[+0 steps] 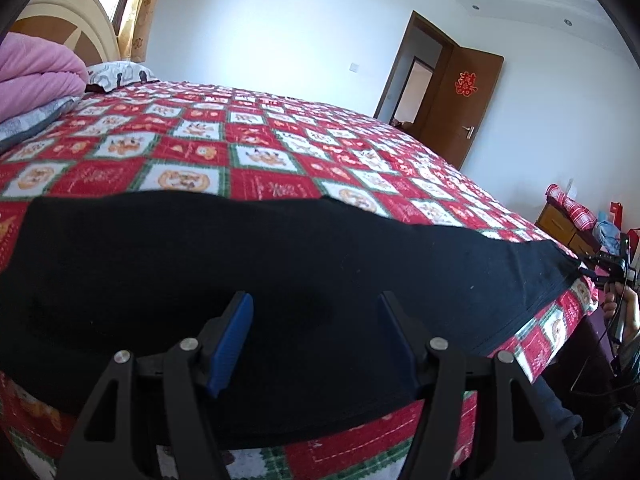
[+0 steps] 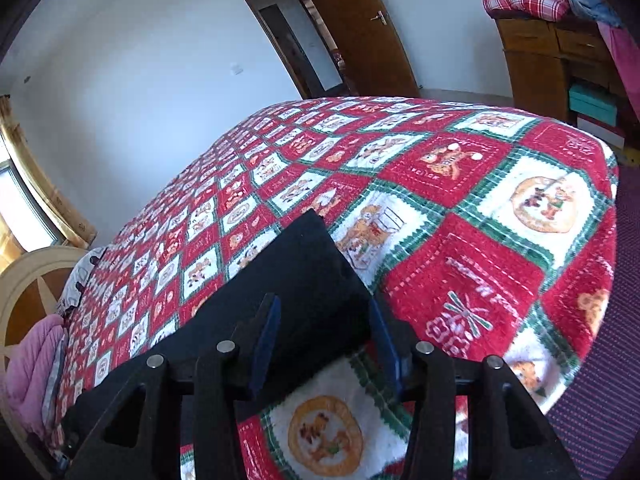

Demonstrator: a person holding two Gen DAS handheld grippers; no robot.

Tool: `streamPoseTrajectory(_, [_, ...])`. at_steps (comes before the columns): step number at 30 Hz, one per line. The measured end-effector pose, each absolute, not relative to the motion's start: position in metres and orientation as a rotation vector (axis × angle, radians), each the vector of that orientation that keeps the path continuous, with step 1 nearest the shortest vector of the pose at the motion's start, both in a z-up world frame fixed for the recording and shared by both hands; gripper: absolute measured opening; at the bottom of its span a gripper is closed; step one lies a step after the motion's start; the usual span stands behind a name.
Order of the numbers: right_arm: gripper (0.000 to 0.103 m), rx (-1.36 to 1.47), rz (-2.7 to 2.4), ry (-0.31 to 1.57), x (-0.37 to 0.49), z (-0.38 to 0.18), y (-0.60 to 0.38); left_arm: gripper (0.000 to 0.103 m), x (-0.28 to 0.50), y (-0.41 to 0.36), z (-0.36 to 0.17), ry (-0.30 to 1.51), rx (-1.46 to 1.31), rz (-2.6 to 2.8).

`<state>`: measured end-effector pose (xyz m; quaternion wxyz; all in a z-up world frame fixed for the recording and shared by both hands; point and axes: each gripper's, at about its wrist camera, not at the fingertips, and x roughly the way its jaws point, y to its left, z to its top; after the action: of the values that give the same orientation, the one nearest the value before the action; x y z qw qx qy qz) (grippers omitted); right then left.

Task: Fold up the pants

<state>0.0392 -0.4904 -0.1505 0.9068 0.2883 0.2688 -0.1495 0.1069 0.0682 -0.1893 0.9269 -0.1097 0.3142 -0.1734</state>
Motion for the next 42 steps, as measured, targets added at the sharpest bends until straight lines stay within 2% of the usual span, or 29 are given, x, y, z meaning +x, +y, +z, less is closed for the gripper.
streamPoseTrajectory(1, [0.045, 0.589, -0.308, 0.557, 0.043, -0.152, -0.492, 0.067, 0.107, 0.069, -0.192, 0.645, -0.226, -0.357])
streamPoseTrajectory(3, [0.032, 0.578, -0.329, 0.561, 0.048, -0.155, -0.495, 0.067, 0.106, 0.069, -0.194, 0.63, -0.226, -0.364])
streamPoseTrajectory(4, [0.016, 0.573, -0.338, 0.563, 0.05, -0.157, -0.496, 0.067, 0.106, 0.069, -0.194, 0.63, -0.224, -0.364])
streamPoseTrajectory(5, [0.011, 0.568, -0.33, 0.566, 0.052, -0.158, -0.496, 0.067, 0.105, 0.069, -0.193, 0.629, -0.222, -0.365])
streamPoseTrajectory(8, [0.01, 0.581, -0.274, 0.525, 0.046, -0.153, -0.494, 0.067, 0.105, 0.069, -0.194, 0.625, -0.226, -0.37])
streamPoseTrajectory(13, [0.009, 0.569, -0.211, 0.401, 0.018, -0.123, -0.485, 0.067, 0.106, 0.071, -0.195, 0.621, -0.224, -0.373])
streamPoseTrajectory(15, [0.009, 0.553, -0.218, 0.414, 0.017, -0.121, -0.484, 0.067, 0.106, 0.07, -0.196, 0.619, -0.218, -0.372])
streamPoseTrajectory(20, [0.009, 0.68, -0.262, 0.495, 0.024, -0.159, -0.512, 0.067, 0.106, 0.072, -0.196, 0.619, -0.216, -0.382])
streamPoseTrajectory(24, [0.01, 0.693, -0.263, 0.508, 0.024, -0.162, -0.517, 0.067, 0.106, 0.072, -0.197, 0.614, -0.214, -0.385])
streamPoseTrajectory(25, [0.018, 0.68, -0.276, 0.519, 0.024, -0.163, -0.516, 0.067, 0.106, 0.072, -0.197, 0.614, -0.214, -0.385])
streamPoseTrajectory(26, [0.03, 0.668, -0.297, 0.523, 0.023, -0.164, -0.516, 0.067, 0.106, 0.072, -0.197, 0.615, -0.215, -0.386])
streamPoseTrajectory(27, [0.032, 0.675, -0.31, 0.507, 0.019, -0.163, -0.517, 0.067, 0.106, 0.072, -0.197, 0.615, -0.215, -0.387])
streamPoseTrajectory(33, [0.032, 0.748, -0.262, 0.411, -0.001, -0.147, -0.526, 0.067, 0.106, 0.071, -0.198, 0.613, -0.214, -0.382])
streamPoseTrajectory(42, [0.032, 0.785, -0.085, 0.555, 0.029, -0.158, -0.493, 0.067, 0.105, 0.072, -0.198, 0.614, -0.216, -0.382])
